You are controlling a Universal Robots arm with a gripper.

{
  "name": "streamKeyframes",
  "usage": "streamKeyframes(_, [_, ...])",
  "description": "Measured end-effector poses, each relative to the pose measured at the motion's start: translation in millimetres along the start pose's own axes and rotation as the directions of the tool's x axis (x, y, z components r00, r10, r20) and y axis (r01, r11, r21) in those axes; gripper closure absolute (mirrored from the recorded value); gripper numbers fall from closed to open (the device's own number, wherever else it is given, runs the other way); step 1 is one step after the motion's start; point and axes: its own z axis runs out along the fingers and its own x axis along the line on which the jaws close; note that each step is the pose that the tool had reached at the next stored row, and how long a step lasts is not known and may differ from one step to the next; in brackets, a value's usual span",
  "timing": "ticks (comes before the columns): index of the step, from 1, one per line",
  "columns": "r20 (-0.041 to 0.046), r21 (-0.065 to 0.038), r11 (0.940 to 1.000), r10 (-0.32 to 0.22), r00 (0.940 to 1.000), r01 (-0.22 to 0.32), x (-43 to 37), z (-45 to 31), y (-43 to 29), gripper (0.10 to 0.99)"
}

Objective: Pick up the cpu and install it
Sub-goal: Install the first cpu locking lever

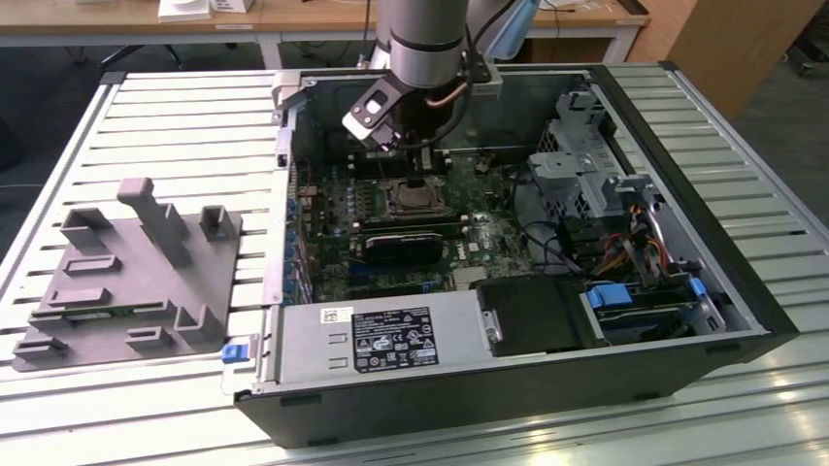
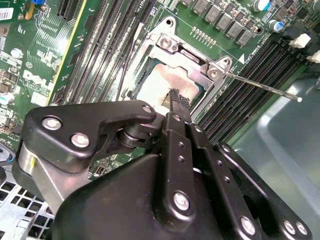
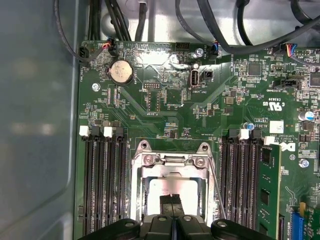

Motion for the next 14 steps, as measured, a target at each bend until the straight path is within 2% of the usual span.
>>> streamKeyframes(14, [0.0000, 0.000, 1.0000, 0.000, 1.0000, 0.000, 0.1, -7.3, 0.0, 0.980])
